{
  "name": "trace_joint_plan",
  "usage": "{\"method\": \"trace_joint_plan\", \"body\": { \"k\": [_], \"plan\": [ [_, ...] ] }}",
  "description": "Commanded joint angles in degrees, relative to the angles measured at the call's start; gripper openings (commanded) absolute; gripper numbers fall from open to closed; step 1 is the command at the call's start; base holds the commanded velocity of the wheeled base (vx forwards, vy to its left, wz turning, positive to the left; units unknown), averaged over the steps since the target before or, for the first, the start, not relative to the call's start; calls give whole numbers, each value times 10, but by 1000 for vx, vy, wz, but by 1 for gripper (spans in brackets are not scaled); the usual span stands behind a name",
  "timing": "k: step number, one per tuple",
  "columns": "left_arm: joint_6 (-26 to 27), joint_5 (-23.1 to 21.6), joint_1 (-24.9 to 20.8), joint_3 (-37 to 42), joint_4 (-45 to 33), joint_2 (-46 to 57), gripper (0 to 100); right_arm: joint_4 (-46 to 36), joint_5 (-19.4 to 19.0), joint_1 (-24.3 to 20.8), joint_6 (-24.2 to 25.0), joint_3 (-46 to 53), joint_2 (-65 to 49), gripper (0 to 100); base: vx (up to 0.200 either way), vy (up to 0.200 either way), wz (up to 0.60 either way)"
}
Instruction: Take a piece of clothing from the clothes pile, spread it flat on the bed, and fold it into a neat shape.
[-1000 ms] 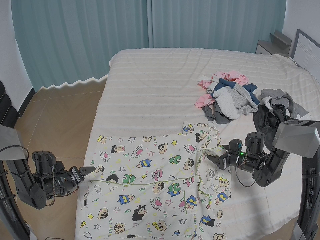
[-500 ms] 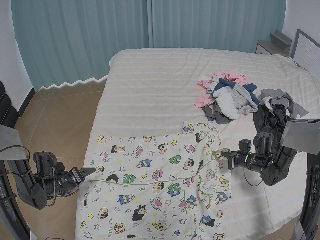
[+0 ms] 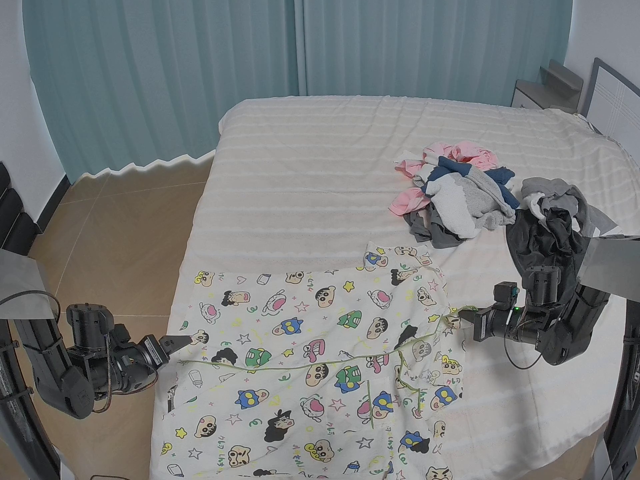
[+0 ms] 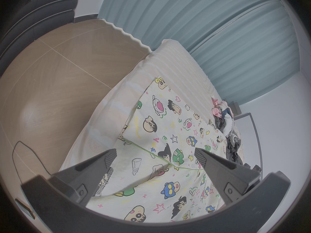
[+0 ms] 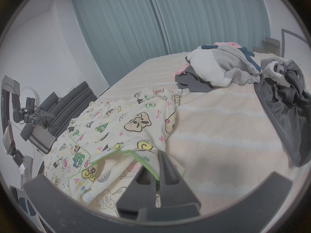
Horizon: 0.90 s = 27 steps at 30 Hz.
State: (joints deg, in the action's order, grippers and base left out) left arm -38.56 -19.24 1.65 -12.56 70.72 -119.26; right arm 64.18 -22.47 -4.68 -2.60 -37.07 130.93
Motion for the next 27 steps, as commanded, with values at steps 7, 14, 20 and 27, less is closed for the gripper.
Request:
{"method": "trace_joint_plan", "body": {
  "k": [7,14,20,27],
  "plan": [
    [0,1,0,0,0,-1,100,-1,1,28,-1,-3,0,0,0,0,0],
    [0,1,0,0,0,-1,100,-8,1,40,-3,0,1,0,0,0,0],
    [0,1,1,0,0,-1,100,-71,1,49,-3,-15,-5,0,0,0,0],
    [0,1,1,0,0,-1,100,-117,-1,47,18,-46,-8,0,0,0,0]
  ]
}}
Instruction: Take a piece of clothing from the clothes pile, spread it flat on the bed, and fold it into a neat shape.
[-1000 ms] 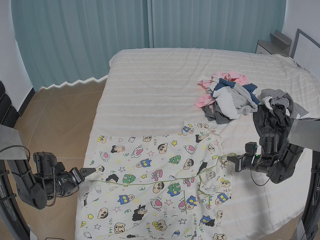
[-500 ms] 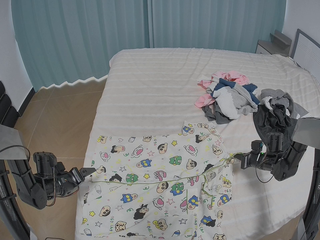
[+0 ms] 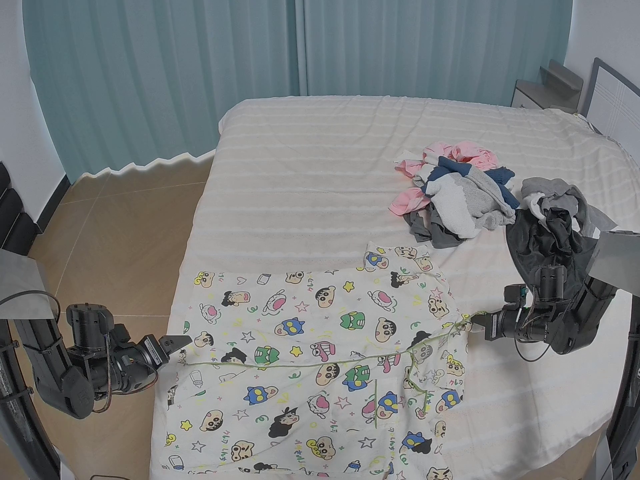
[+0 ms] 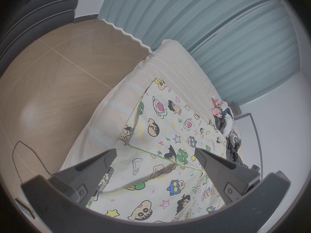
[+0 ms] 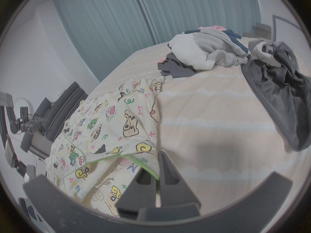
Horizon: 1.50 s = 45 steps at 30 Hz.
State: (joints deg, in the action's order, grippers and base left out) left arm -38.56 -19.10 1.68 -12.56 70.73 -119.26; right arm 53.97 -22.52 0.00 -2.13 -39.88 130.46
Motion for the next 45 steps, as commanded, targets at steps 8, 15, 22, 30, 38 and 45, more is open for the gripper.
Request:
{"method": "trace_joint_plan", "body": {
  "k": [8,15,22,30,38,45],
  "plan": [
    [0,0,1,0,0,-4,100,-110,-2,-4,122,-64,-27,0,0,0,0],
    [0,0,1,0,0,-4,100,-217,3,-18,203,-114,-22,0,0,0,0],
    [0,2,0,0,0,-9,100,-253,10,-18,303,-166,-21,0,0,0,0],
    [0,13,0,0,0,-9,100,-254,22,-18,329,-179,-6,0,0,0,0],
    [0,13,0,-1,0,-11,100,-320,30,-24,398,-227,1,100,0,0,0],
    [0,14,1,-5,0,-13,100,-319,82,-27,375,-221,-6,100,0,0,0]
  ]
}}
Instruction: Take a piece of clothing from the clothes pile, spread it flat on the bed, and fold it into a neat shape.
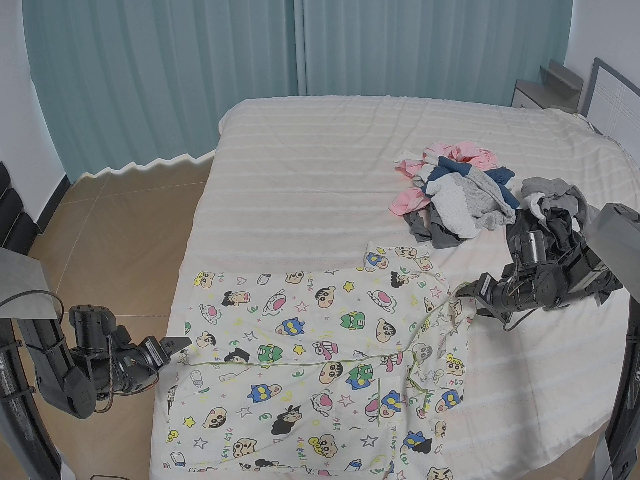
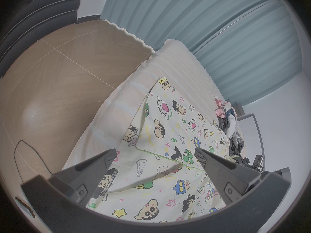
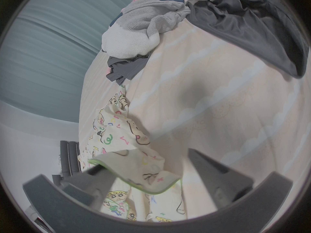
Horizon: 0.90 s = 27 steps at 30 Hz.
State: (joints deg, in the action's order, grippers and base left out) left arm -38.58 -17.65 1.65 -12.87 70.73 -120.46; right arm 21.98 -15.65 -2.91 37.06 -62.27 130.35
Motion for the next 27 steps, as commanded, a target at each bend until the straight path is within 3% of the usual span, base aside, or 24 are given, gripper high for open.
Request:
{"method": "trace_joint_plan", "body": {
  "k": [1,7,10,14,17,27],
  "plan": [
    [0,0,1,-1,0,-1,100,1,13,2,-17,3,-5,100,0,0,0],
    [0,0,1,-1,0,-1,100,1,3,15,-70,92,-70,100,0,0,0],
    [0,0,0,-1,0,-2,100,10,-8,18,-121,136,-89,100,0,0,0],
    [0,0,1,0,0,-2,100,45,-17,17,-125,173,-103,100,0,0,0],
    [0,0,1,0,0,-2,100,85,-51,-7,-137,222,-110,100,0,0,0],
    [0,0,0,1,0,-2,100,136,-48,-57,-129,234,-35,100,0,0,0]
  ]
}}
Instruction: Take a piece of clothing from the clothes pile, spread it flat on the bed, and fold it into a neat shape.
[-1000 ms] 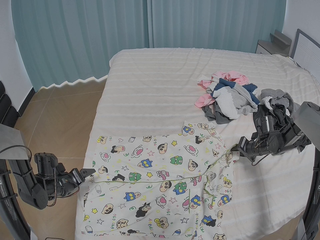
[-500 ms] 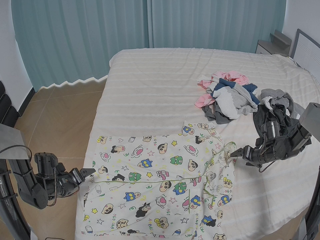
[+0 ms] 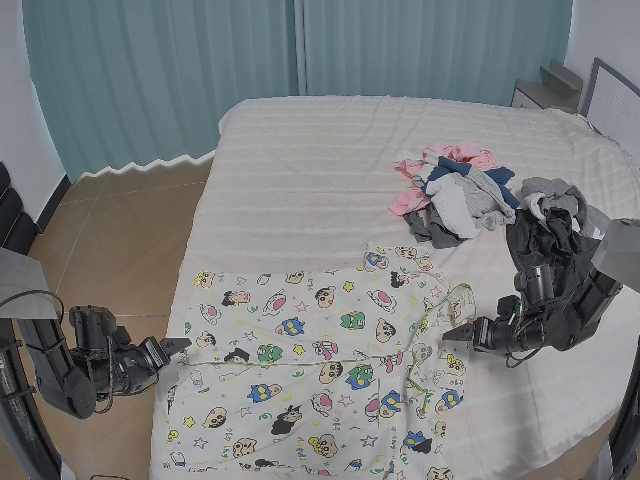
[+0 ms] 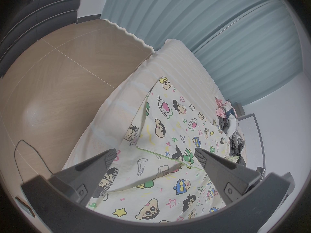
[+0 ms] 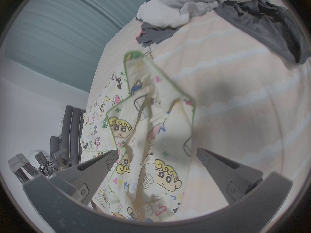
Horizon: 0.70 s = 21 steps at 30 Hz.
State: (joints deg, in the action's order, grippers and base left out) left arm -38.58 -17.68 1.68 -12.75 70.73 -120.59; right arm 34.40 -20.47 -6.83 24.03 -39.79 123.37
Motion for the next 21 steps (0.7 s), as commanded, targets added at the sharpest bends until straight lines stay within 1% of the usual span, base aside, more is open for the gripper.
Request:
{"method": "trace_joint_plan", "body": {
  "k": [1,7,11,13,14,15,17,18,19,21],
  "plan": [
    [0,-1,0,0,0,-1,100,17,0,-20,1,10,39,100,0,0,0],
    [0,0,0,-2,1,-7,100,28,2,-20,1,9,57,100,0,0,0],
    [0,0,0,0,12,-9,100,28,27,-21,3,7,63,100,0,0,0],
    [0,0,0,1,19,-11,100,29,30,-22,3,6,64,100,0,0,0],
    [0,1,0,2,36,-20,100,37,31,-28,5,8,64,100,0,0,0],
    [0,1,0,3,39,-22,100,37,31,-28,7,8,65,0,0,0,0],
    [1,1,1,9,64,-35,100,56,32,-36,44,9,64,0,0,0,0],
    [1,1,1,9,64,-35,100,56,32,-36,44,9,64,0,0,0,0],
    [1,1,0,11,74,-39,100,65,31,-39,58,9,64,0,0,0,0],
    [0,1,0,18,91,-42,100,77,32,-40,64,11,63,0,0,0,0]
  ]
}}
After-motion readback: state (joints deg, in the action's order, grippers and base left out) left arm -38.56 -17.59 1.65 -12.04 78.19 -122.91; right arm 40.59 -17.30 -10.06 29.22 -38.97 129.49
